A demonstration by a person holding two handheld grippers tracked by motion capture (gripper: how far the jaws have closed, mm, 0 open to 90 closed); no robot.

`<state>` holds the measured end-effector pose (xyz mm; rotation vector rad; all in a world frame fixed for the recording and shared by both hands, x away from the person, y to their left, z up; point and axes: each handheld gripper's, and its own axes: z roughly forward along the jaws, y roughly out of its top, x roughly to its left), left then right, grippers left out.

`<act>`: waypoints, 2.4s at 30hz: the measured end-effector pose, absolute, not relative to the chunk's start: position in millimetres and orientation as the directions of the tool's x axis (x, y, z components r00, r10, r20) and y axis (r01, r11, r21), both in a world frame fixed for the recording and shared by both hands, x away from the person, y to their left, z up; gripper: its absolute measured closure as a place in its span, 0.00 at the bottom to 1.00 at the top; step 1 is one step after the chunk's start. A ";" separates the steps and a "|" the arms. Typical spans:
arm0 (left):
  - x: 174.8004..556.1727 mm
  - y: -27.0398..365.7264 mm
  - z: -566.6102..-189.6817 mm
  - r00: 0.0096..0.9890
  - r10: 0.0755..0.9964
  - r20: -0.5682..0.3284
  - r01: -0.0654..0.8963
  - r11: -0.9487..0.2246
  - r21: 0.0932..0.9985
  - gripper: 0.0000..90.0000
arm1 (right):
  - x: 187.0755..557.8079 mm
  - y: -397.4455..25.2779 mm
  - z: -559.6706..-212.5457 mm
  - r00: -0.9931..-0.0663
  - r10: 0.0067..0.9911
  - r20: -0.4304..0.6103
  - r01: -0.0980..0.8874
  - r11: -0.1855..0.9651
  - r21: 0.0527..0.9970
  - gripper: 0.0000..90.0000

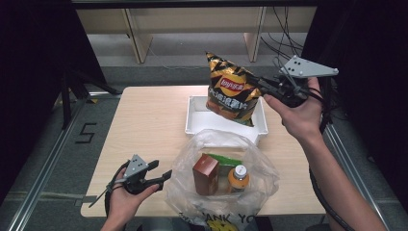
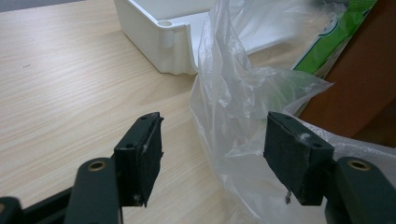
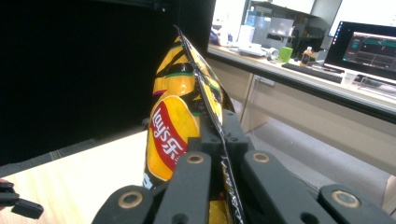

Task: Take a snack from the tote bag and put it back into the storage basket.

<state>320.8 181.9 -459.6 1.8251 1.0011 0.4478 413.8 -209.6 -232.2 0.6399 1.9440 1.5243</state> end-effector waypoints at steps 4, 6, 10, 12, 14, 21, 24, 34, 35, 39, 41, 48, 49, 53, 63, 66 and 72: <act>320.9 182.6 -459.0 0.598 0.793 -0.115 0.430 -0.197 0.881 0.40 | 420.0 -208.4 -236.1 -0.715 0.684 -0.144 0.029 0.234 0.972 1.00; 321.0 183.2 -458.8 0.602 0.791 -0.108 0.426 -0.204 0.882 0.40 | 423.0 -207.7 -238.6 -0.713 0.688 -0.138 0.042 0.238 0.970 1.00; 321.4 184.5 -459.1 0.602 0.790 -0.113 0.427 -0.200 0.882 0.41 | 430.4 -207.2 -243.4 -0.714 0.688 -0.128 0.059 0.241 0.969 1.00; 321.4 185.2 -459.2 0.599 0.792 -0.118 0.429 -0.193 0.883 0.40 | 434.5 -206.2 -245.6 -0.714 0.689 -0.121 0.069 0.242 0.968 1.00; 320.8 185.5 -459.1 0.589 0.798 -0.126 0.437 -0.183 0.881 0.41 | 438.1 -204.6 -247.6 -0.712 0.694 -0.111 0.081 0.238 0.968 1.00; 320.4 187.0 -458.7 0.594 0.795 -0.122 0.432 -0.188 0.882 0.41 | 451.2 -201.1 -256.1 -0.708 0.697 -0.112 0.097 0.253 0.962 1.00; 320.7 187.4 -458.4 0.593 0.796 -0.120 0.430 -0.188 0.883 0.41 | 456.2 -200.3 -258.9 -0.710 0.696 -0.110 0.102 0.256 0.961 1.00; 320.4 187.2 -458.6 0.590 0.799 -0.118 0.432 -0.188 0.882 0.41 | 473.8 -197.6 -265.4 -0.705 0.702 -0.098 0.135 0.269 0.954 1.00; 320.8 187.4 -459.0 0.594 0.794 -0.127 0.431 -0.182 0.884 0.41 | 476.2 -197.4 -266.6 -0.708 0.699 -0.101 0.134 0.274 0.952 1.00; 320.1 188.5 -459.0 0.588 0.800 -0.123 0.430 -0.180 0.884 0.41 | 483.6 -196.2 -271.6 -0.702 0.707 -0.092 0.149 0.271 0.951 1.00; 320.0 188.9 -459.1 0.587 0.800 -0.122 0.430 -0.181 0.884 0.41 | 487.2 -195.0 -274.2 -0.700 0.709 -0.086 0.153 0.266 0.952 1.00; 318.9 188.7 -458.9 0.580 0.804 -0.132 0.435 -0.168 0.885 0.41 | 496.2 -192.3 -279.7 -0.698 0.710 -0.095 0.155 0.279 0.948 1.00; 319.4 188.6 -459.4 0.581 0.802 -0.136 0.433 -0.164 0.886 0.41 | 497.3 -191.4 -280.5 -0.700 0.709 -0.085 0.163 0.275 0.948 1.00; 319.4 188.9 -459.1 0.585 0.802 -0.122 0.432 -0.180 0.884 0.41 | 500.9 -188.2 -282.6 -0.697 0.713 -0.083 0.172 0.278 0.945 1.00; 318.9 188.9 -460.3 0.581 0.802 -0.137 0.437 -0.165 0.884 0.41 | 512.8 -183.5 -292.9 -0.695 0.714 -0.083 0.192 0.295 0.936 1.00; 318.5 188.8 -460.2 0.579 0.803 -0.138 0.438 -0.164 0.884 0.41 | 517.6 -183.0 -296.4 -0.694 0.714 -0.092 0.186 0.301 0.935 1.00; 318.6 188.7 -460.6 0.583 0.801 -0.137 0.439 -0.168 0.883 0.41 | 526.4 -181.7 -304.0 -0.684 0.726 -0.077 0.209 0.296 0.932 1.00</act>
